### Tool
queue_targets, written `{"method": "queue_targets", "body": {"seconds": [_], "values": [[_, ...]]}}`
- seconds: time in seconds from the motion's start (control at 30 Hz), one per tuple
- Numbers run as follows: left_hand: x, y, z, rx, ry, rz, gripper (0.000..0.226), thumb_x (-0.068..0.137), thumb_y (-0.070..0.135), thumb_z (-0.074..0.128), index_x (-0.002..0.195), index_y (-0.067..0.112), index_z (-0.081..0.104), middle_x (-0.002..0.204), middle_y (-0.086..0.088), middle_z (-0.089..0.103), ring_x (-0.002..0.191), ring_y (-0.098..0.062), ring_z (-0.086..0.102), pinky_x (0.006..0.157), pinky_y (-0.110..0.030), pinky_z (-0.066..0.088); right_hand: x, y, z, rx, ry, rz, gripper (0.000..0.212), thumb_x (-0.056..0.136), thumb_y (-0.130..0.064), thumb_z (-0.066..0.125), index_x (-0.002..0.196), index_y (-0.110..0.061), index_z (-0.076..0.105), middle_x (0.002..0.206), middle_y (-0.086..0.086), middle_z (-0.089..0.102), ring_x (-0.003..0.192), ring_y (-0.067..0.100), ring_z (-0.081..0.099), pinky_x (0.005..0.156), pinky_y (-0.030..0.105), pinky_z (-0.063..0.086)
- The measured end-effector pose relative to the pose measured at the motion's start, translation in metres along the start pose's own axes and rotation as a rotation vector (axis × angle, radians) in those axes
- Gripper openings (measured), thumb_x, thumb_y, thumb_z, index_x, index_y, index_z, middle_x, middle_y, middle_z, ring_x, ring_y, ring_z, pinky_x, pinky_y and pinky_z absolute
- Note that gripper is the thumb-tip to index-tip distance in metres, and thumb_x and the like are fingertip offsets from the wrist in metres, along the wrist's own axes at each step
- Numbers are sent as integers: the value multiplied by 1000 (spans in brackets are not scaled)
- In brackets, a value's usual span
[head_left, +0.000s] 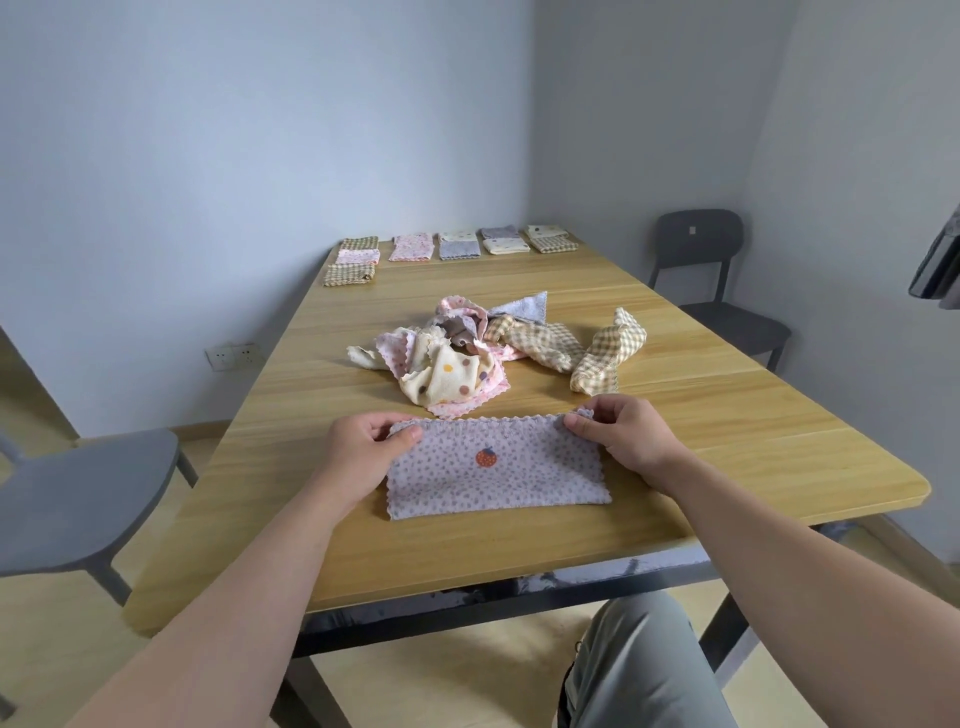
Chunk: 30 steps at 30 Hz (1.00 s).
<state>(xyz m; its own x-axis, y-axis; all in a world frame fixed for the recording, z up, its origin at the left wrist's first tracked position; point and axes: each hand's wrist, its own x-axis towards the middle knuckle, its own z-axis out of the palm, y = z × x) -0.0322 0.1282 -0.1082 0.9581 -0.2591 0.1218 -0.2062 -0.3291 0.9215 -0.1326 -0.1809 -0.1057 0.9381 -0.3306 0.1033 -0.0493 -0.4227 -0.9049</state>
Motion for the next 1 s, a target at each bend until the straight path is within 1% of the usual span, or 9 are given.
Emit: {"method": "queue_targets", "body": {"seconds": [0.1, 0.2, 0.3, 0.47, 0.63, 0.77, 0.87, 0.93, 1.0], "values": [[4, 17, -11, -35, -29, -32, 9, 88, 25, 79, 96, 26, 75, 92, 2, 77, 77, -6, 67, 64, -18, 47, -2, -19, -12, 25, -34, 24, 29, 88, -37, 77, 88, -8, 75, 76, -1, 63, 68, 10, 53, 62, 24, 40], [5, 38, -28, -50, -48, -4, 10, 88, 24, 78, 98, 23, 76, 87, 0, 75, 60, -13, 54, 54, -24, 44, -5, -43, -22, -37, -57, 3, 23, 89, -34, 76, 87, -11, 75, 69, -3, 64, 58, 5, 52, 53, 16, 39], [-1, 56, -41, -119, -48, 12, 12, 91, 18, 75, 103, 17, 72, 84, 6, 71, 46, -13, 43, 47, -20, 42, -12, -70, -28, -25, -124, -34, 16, 89, -26, 77, 82, -12, 70, 65, 1, 62, 56, 11, 52, 49, 22, 37], [-16, 73, -63, -131, -150, 6, 19, 89, 5, 75, 108, 10, 72, 106, -1, 74, 76, -12, 62, 51, -22, 50, -30, -101, -38, 33, -179, -56, 17, 86, -17, 80, 87, -7, 66, 69, 9, 65, 55, 19, 62, 46, 25, 33], [-28, 88, -81, -57, -337, -96, 29, 88, -4, 72, 114, 10, 73, 111, -9, 73, 80, -8, 69, 54, -21, 52, -39, -116, -49, 23, -337, 45, 18, 87, -11, 77, 99, -1, 70, 75, 8, 67, 53, 19, 63, 40, 21, 31], [-26, 87, -81, -39, -455, -208, 23, 90, -5, 69, 112, -1, 72, 110, -20, 70, 95, -25, 67, 69, -28, 61, -36, -119, -45, -60, -404, 99, 16, 91, -7, 72, 105, 0, 73, 85, 15, 75, 70, 25, 73, 51, 25, 51], [-18, 83, -71, 51, -304, -110, 14, 87, -6, 73, 95, 5, 75, 98, -17, 72, 87, -19, 71, 77, -30, 62, -28, -113, -33, -139, -325, 22, 12, 91, -7, 72, 101, 0, 73, 94, 20, 76, 82, 29, 76, 74, 34, 63], [-15, 77, -65, 213, -113, 52, 18, 83, 1, 78, 82, 19, 77, 83, -3, 75, 73, -9, 68, 72, -27, 55, -22, -106, -26, -66, -212, -23, 12, 89, -10, 75, 97, 0, 74, 93, 17, 76, 86, 28, 76, 86, 40, 62], [-21, 68, -58, 319, 12, 160, 20, 80, 7, 79, 76, 27, 77, 78, 12, 73, 71, -5, 64, 68, -25, 49, -23, -95, -19, -23, -131, -48, 12, 89, -17, 77, 91, -5, 77, 88, 13, 77, 88, 28, 75, 90, 42, 60]]}}
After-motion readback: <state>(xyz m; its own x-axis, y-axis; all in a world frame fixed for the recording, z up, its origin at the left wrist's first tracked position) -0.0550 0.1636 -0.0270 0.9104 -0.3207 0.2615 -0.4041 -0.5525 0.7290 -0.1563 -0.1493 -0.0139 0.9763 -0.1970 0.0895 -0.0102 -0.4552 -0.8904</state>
